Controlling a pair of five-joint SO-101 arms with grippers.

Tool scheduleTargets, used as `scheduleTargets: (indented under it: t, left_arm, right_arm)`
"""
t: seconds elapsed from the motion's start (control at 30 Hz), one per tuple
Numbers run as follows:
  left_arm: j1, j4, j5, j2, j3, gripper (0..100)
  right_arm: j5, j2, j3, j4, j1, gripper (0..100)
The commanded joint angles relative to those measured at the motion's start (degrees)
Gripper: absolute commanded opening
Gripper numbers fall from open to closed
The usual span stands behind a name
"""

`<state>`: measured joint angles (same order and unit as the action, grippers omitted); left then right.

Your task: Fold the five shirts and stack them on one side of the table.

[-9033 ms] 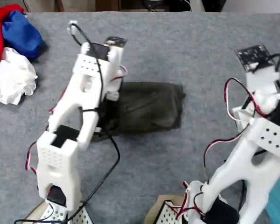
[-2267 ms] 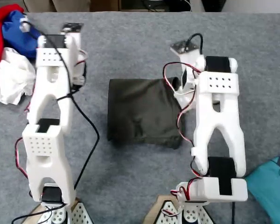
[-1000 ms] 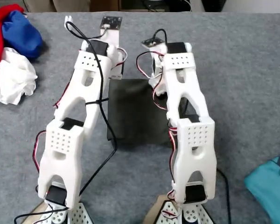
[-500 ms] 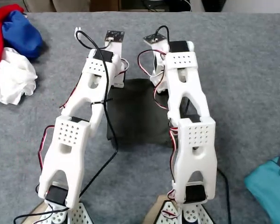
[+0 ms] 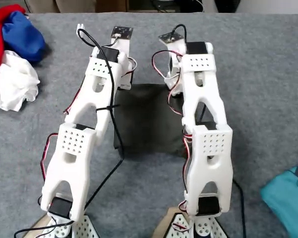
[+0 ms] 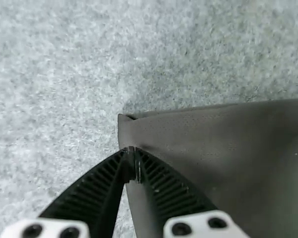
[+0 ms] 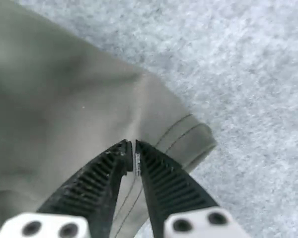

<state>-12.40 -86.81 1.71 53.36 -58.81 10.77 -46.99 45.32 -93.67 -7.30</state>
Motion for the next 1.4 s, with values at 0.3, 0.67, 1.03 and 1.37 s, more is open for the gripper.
scheduleTargets:
  t: [0.3, 0.67, 1.03, 1.37]
  left_arm:
    - [6.2, 8.1, 0.8, 3.4, 2.2, 2]
    - [5.1, -0.2, -1.5, 0.5, -11.1, 2]
    - [0.5, 1.2, 0.1, 11.7, -13.8, 2]
    - [0.9, -0.1, 1.1, 16.1, -19.4, 2]
  right_arm:
    - [-0.3, 0.2, -2.5, 6.7, 1.0, 3.0]
    - [-0.3, 1.1, -0.2, 4.7, 2.2, 3.0]
    - [0.0, 2.1, 6.0, 1.8, 6.9, 3.0]
    - [0.0, -5.1, 7.4, 6.5, 8.0, 3.0]
